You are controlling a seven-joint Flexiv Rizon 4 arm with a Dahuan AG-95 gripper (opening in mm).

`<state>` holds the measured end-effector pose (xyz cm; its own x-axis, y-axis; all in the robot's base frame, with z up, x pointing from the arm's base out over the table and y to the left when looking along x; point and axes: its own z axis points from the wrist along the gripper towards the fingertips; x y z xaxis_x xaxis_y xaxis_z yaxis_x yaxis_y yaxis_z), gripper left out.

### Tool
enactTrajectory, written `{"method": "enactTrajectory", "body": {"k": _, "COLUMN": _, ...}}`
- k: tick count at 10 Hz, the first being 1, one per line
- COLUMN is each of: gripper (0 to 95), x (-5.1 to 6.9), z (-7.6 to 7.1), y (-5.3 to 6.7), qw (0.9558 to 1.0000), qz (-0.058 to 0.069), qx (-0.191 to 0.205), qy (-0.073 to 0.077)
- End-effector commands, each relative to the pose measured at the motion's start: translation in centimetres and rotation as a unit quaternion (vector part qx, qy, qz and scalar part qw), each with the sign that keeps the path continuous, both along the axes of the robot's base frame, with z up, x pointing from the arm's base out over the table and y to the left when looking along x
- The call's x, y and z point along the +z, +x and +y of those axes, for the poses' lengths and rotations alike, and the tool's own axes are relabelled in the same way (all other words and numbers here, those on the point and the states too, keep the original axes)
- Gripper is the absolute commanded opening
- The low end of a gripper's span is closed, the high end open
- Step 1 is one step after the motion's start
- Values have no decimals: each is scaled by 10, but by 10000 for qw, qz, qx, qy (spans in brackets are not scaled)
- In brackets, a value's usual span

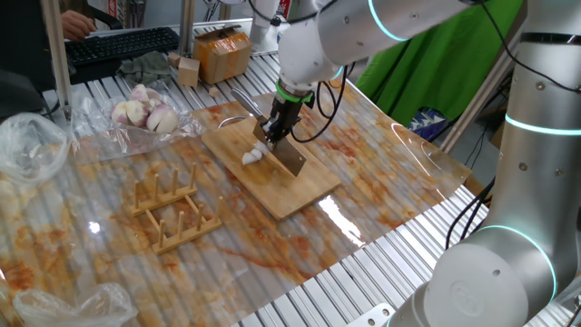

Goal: Chop the onions

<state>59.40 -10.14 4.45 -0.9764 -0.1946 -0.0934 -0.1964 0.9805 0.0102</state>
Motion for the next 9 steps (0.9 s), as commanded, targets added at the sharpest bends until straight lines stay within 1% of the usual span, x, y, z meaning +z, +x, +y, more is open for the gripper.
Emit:
{"method": "enactTrajectory", "body": {"k": 1, "gripper": 0, "x": -1, "z": 1, "y": 1, "qw": 10000, "qz": 23, "qx": -54, "qy": 22}}
{"method": "enactTrajectory", "body": {"k": 2, "gripper": 0, "x": 0, "z": 1, "y": 1, "qw": 10000, "qz": 29, "qx": -61, "qy": 8}}
{"method": "enactTrajectory", "body": {"k": 4, "gripper": 0, "x": 1, "z": 1, "y": 2, "qw": 9999, "qz": 137, "qx": -76, "qy": 10}}
{"method": "enactTrajectory", "body": {"k": 5, "gripper": 0, "x": 1, "z": 2, "y": 5, "qw": 9994, "qz": 341, "qx": -103, "qy": 16}}
{"method": "enactTrajectory", "body": {"k": 6, "gripper": 0, "x": -2, "z": 4, "y": 5, "qw": 9991, "qz": 413, "qx": -128, "qy": 10}}
{"method": "enactTrajectory", "body": {"k": 8, "gripper": 0, "x": -9, "z": 5, "y": 4, "qw": 9989, "qz": 446, "qx": -138, "qy": -4}}
{"method": "enactTrajectory", "body": {"k": 9, "gripper": 0, "x": -17, "z": 5, "y": 2, "qw": 9989, "qz": 437, "qx": -174, "qy": -5}}
